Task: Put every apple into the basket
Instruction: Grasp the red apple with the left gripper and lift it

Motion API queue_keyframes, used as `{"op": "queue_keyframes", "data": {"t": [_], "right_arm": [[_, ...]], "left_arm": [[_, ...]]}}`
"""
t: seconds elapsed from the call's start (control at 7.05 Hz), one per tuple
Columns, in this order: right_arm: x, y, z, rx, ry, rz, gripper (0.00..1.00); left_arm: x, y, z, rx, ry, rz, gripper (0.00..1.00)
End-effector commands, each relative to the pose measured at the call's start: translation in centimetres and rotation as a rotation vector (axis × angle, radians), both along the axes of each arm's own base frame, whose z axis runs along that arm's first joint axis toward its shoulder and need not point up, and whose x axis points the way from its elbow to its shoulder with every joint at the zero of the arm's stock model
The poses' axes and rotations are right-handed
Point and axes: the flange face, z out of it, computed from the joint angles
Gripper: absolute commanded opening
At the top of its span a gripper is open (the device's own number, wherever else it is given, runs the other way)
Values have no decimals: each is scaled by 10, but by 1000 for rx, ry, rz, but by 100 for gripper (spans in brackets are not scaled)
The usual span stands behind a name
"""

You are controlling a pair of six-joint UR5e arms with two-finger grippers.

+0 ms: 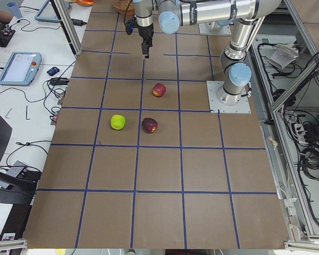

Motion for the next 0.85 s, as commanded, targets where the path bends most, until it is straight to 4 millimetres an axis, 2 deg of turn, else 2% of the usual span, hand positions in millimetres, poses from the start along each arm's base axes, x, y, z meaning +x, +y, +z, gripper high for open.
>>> {"op": "queue_keyframes", "data": {"t": [0.0, 0.14, 0.28, 0.43, 0.71], "right_arm": [[0, 0, 0, 0, 0, 0, 100], [-1, 0, 0, 0, 0, -2, 100], [-1, 0, 0, 0, 0, -2, 100], [-1, 0, 0, 0, 0, -2, 100], [-1, 0, 0, 0, 0, -2, 100]], "left_arm": [[44, 31, -96, 65, 30, -41, 100], [42, 43, -125, 57, 32, -64, 100], [41, 48, -149, 5, 19, -68, 100], [39, 56, -172, 28, 28, -90, 100], [39, 62, -196, 23, 37, -80, 99]]}}
